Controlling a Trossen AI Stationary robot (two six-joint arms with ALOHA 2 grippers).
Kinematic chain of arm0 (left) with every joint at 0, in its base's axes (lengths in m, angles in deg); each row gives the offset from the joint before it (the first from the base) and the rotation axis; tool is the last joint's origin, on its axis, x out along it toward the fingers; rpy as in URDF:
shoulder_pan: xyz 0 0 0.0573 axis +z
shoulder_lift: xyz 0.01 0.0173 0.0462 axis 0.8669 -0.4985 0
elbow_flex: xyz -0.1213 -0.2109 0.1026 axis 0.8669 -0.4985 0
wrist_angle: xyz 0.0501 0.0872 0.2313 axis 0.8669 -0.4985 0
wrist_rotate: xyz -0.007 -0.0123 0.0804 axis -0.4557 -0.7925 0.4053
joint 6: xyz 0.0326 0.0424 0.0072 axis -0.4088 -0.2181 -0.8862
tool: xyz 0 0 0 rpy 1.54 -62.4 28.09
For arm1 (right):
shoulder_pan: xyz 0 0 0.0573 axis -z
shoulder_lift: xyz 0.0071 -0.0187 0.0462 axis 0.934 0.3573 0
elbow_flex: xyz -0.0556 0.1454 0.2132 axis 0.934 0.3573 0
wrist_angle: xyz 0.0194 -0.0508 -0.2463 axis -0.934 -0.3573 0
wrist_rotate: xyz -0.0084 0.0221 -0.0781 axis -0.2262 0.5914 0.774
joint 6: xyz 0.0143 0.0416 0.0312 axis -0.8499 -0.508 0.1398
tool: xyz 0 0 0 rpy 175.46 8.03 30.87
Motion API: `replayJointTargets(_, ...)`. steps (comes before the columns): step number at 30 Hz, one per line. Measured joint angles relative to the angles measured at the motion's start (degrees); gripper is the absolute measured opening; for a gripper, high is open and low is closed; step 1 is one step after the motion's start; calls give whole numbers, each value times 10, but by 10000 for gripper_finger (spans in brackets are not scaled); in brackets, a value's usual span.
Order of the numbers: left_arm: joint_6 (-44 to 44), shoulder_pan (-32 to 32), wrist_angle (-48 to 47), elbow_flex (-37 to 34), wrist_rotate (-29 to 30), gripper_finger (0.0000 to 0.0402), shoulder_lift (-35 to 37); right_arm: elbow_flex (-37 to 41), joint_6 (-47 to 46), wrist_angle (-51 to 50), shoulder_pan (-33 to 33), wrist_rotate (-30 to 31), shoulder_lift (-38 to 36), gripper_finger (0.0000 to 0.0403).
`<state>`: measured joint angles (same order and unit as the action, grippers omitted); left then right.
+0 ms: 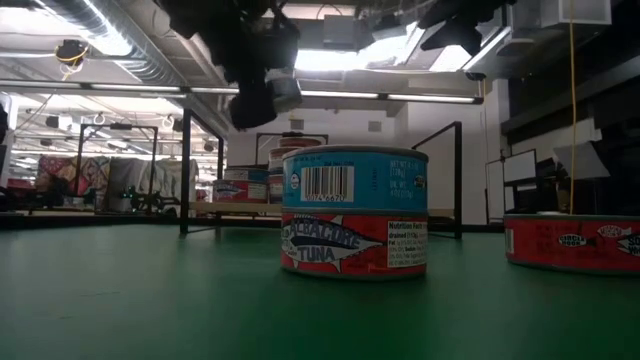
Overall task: Stack canned seafood by type on shelf
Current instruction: Stack the yellow-blue tuna can on top of the yellow-blue tuna can on the shelf
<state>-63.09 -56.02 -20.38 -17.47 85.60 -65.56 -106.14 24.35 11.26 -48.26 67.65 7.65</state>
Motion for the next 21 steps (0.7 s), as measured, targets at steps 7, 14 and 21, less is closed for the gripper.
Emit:
replayJointTargets(7, 175, 4, -106, 0, -62, 140, 0, 0, 0, -20, -23, 1, -7, 222)
replayJointTargets(14, 298, -27, -236, 0, -66, 140, 0, 0, -1, -36, -26, 14, -7, 222)
replayJointTargets(21, 379, -11, -325, 0, -78, 140, 0, 0, -1, -33, -26, 26, -7, 222)
